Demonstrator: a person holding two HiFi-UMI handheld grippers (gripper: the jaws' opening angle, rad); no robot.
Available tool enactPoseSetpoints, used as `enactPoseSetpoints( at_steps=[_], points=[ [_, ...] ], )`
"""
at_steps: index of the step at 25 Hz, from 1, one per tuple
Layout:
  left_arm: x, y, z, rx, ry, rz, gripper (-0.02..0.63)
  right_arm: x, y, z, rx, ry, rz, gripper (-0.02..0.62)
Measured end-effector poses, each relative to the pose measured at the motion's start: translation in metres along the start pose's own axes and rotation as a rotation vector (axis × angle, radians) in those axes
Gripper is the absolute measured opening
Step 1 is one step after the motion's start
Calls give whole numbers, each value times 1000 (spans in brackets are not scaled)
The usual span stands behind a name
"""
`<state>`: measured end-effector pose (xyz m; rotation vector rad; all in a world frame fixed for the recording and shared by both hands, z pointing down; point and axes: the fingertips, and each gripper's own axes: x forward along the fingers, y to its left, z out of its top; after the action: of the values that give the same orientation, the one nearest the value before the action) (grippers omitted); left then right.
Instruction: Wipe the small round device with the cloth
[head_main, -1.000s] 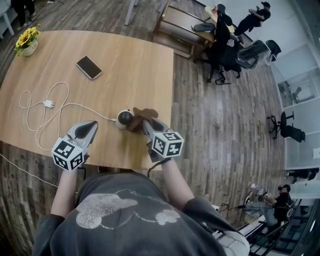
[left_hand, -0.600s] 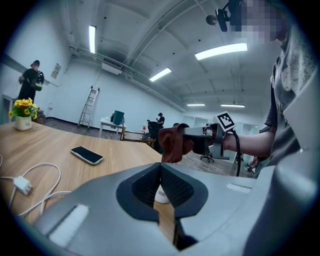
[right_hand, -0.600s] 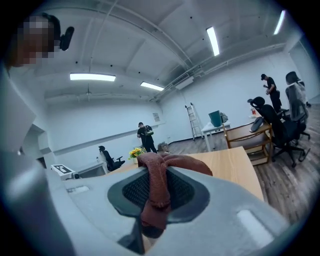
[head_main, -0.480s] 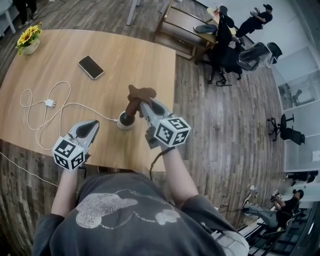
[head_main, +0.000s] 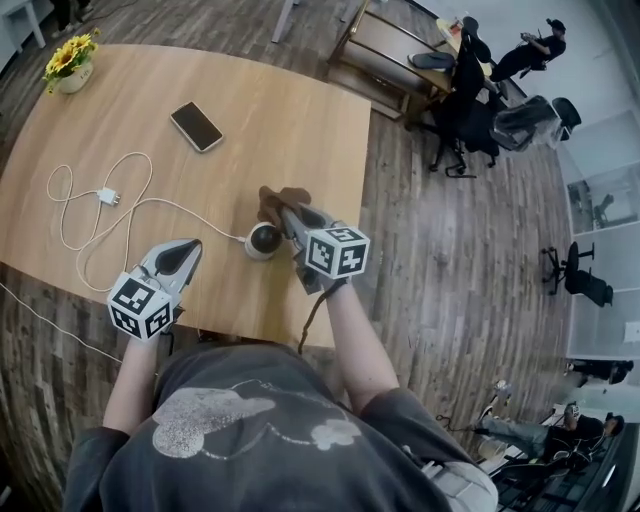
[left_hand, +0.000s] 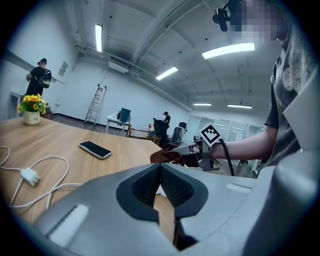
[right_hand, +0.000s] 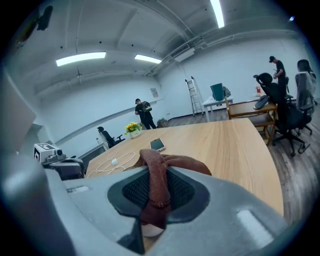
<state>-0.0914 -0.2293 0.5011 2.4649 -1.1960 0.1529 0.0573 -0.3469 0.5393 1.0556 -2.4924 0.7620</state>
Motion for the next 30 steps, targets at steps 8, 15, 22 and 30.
enactPoseSetpoints(
  at_steps=[8,15,22,30],
  points=[
    [2,3,-8,-10,28,3,20,14,-25,-43,24,146,-11,59],
    [0,2,-9,-10,23,-3,18,-16,-17,-18,28,8,-85,59],
    [2,1,-7,2,6,-22,20,-49,70,61,-118,-175,54,60],
    [-8,-11,-9,9,1,-39,19,-16,112,18,-165,-78,87,60]
  ],
)
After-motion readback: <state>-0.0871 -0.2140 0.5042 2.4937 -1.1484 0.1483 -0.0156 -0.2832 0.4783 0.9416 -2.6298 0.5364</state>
